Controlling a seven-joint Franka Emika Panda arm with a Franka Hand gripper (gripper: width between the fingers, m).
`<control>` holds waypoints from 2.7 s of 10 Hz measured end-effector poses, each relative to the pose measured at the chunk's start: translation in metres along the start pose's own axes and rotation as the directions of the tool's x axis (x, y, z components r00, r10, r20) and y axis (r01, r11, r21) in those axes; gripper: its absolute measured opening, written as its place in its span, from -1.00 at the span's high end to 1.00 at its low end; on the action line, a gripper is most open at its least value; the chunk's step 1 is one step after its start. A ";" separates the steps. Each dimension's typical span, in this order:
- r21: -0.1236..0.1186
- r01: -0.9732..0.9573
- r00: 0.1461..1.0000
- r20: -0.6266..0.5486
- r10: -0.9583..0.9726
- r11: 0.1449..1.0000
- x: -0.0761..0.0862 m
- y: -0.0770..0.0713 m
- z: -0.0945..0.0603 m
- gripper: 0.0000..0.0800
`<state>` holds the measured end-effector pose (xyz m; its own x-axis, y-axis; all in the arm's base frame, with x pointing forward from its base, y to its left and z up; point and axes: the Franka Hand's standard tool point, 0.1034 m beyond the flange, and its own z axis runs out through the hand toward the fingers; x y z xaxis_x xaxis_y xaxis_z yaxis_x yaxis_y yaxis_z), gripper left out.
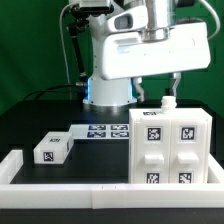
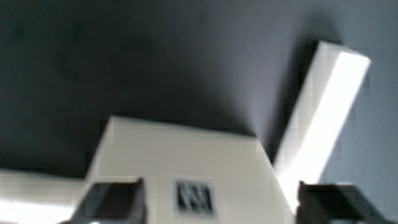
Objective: Assemble cabinet
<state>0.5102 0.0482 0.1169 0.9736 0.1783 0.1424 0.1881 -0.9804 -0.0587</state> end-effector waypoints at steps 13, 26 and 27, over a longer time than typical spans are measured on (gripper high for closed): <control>-0.066 -0.112 0.988 0.099 0.119 0.991 -0.100 0.150 0.026 -0.99; -0.095 -0.095 0.985 0.132 0.107 0.991 -0.132 0.170 0.080 -0.99; -0.096 -0.091 0.986 0.130 0.103 0.991 -0.132 0.169 0.081 -0.99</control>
Offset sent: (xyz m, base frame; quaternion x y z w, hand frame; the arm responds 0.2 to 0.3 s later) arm -0.0467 -0.0815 -0.0228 -0.0165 0.0184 0.0015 0.9997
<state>0.4243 -0.1345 0.0079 0.9963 0.0861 0.0064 0.0859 -0.9960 0.0236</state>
